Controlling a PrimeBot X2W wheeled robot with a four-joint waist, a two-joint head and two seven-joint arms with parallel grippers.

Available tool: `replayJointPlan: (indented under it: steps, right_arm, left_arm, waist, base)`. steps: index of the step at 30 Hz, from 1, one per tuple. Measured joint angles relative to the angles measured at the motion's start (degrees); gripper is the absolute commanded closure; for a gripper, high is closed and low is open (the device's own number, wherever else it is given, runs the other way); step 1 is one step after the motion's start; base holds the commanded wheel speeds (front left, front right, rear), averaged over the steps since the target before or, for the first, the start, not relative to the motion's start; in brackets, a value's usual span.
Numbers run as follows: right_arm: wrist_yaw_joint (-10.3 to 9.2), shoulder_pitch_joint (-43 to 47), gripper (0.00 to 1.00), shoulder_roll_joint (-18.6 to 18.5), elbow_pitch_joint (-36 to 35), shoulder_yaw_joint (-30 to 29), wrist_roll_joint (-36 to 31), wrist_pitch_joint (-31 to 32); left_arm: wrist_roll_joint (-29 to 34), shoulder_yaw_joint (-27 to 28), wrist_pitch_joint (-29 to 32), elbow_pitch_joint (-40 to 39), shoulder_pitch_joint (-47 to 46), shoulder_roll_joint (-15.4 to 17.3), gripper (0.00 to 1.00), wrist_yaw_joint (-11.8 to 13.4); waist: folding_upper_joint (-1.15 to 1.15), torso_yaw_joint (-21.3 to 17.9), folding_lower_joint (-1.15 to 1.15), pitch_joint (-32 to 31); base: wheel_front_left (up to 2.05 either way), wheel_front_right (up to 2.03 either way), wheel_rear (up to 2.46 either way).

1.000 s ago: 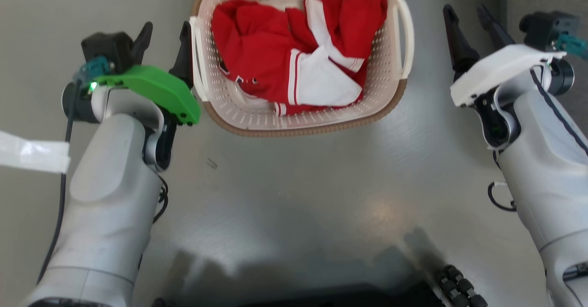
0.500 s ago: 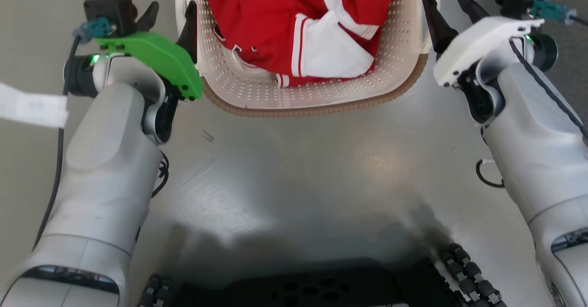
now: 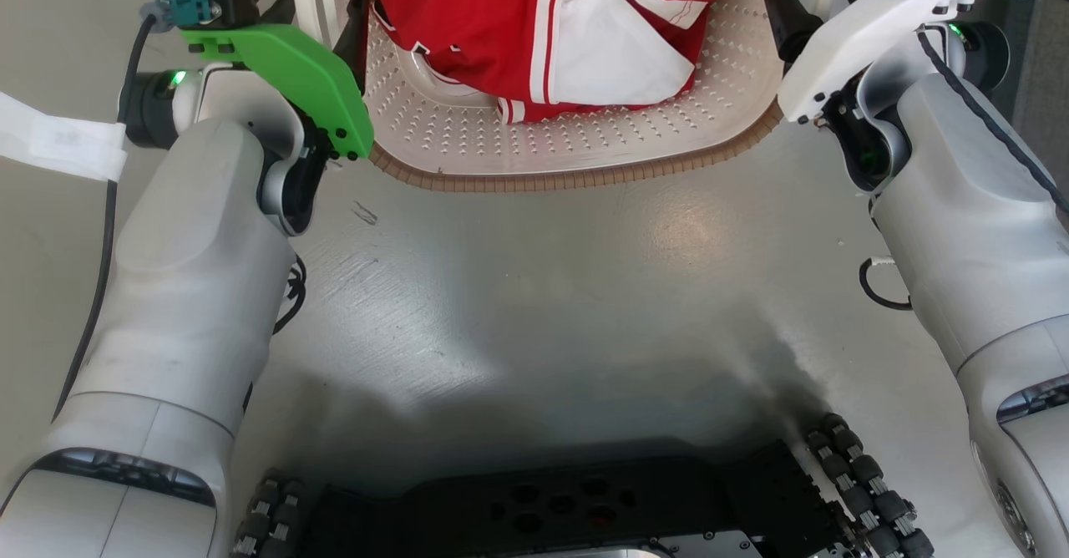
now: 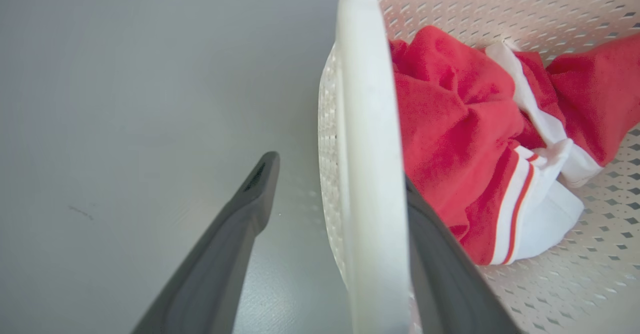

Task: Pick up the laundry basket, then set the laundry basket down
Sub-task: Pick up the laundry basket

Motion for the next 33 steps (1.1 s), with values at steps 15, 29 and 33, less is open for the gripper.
replayJointPlan:
  steps: [15, 29, 33]
  right_arm:
    - [-0.02, -1.62, 1.0, 1.76, 3.82, 3.27, 0.82, -2.72]
    - [-0.02, 0.33, 1.0, 2.93, 7.47, 6.43, 3.58, -3.8]
    - [-0.02, 1.09, 1.0, 3.28, 8.32, 7.37, 4.78, -3.45]
  left_arm:
    - [-3.5, -2.6, -2.19, 4.11, -1.83, -0.71, 1.0, 0.26]
    - [-4.69, -6.09, -2.52, 8.66, -0.71, -0.74, 1.0, -0.2]
    - [-5.54, -6.47, -2.47, 9.84, 0.53, -0.81, 1.0, -0.34]
  waist:
    - [0.0, 0.05, 0.0, -0.65]
    - [0.0, -0.47, 0.0, -6.61]
    - [0.0, -0.72, 0.0, -9.25]
  base:
    - [0.0, 0.0, 0.0]
    - [0.0, 0.0, 0.0]
    - [0.0, 0.0, 0.0]
